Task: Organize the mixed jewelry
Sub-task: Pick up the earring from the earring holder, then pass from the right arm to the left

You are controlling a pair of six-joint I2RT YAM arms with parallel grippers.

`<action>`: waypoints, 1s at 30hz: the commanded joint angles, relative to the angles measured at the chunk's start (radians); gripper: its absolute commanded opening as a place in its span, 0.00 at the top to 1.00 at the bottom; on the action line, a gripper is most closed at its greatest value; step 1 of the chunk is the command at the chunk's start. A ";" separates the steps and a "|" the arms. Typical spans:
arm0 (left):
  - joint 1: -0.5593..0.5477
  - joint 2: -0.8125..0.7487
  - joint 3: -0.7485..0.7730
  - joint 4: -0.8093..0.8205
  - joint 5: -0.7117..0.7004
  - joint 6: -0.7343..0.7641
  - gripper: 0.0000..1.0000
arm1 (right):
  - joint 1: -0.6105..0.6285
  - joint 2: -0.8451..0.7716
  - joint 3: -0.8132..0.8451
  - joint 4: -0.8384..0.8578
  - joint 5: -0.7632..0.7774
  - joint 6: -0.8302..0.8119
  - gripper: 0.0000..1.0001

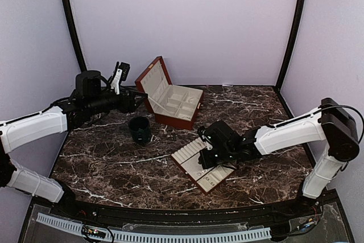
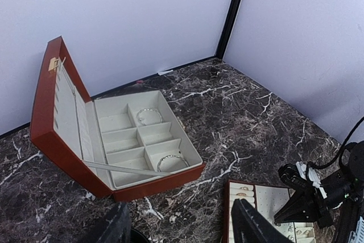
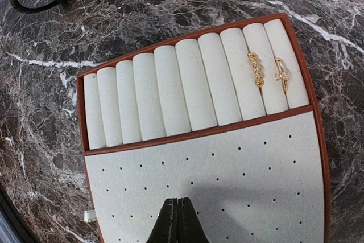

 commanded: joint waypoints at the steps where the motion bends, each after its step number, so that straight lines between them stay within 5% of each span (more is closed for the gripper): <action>1: 0.001 -0.019 -0.028 0.033 0.044 0.039 0.38 | -0.022 -0.048 -0.013 0.067 -0.033 0.011 1.00; 8: -0.091 -0.038 -0.111 0.162 0.174 0.270 0.37 | -0.121 -0.158 -0.076 0.186 -0.310 -0.001 1.00; 15: -0.338 0.047 -0.105 0.126 -0.006 0.527 0.39 | -0.189 -0.214 -0.075 0.238 -0.607 0.003 1.00; 18: -0.413 0.079 -0.104 0.148 -0.098 0.617 0.47 | -0.191 -0.195 -0.042 0.226 -0.700 -0.003 1.00; 30: -0.567 0.196 -0.096 0.175 -0.252 0.852 0.73 | -0.191 -0.155 0.021 0.171 -0.734 0.073 1.00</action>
